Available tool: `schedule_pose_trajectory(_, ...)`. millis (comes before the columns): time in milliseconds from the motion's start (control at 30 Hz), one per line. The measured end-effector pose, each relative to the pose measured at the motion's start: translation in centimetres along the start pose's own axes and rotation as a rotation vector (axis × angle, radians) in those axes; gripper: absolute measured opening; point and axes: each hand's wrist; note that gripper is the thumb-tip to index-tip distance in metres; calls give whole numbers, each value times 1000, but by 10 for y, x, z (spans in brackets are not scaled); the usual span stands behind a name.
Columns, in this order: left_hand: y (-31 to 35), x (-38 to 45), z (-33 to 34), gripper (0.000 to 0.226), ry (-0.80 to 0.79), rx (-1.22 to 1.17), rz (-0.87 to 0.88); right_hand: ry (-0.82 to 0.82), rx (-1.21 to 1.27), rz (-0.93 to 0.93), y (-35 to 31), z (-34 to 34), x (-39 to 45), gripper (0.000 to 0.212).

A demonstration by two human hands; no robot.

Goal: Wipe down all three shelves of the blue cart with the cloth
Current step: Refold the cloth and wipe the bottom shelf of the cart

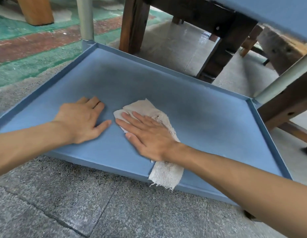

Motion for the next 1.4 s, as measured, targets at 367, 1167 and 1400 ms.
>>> schedule_pose_trajectory(367,-52,25,56,76,138,37,77,-156,-47,647,156,17,-150,56)
schedule_pose_trajectory(1167,-99,54,171,85,-87,-119,-46,-386,67,1423,79,13,-229,85)
schedule_pose_trajectory(1400,-72,39,126,80,74,-180,-27,-234,288,1368,29,11,-177,80)
Point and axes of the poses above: each hand's wrist, its own x-axis towards the middle knuckle, its own z-axis out of the palm, y = z × x, and after that the axes turned 7 degrees about -x, right-handed
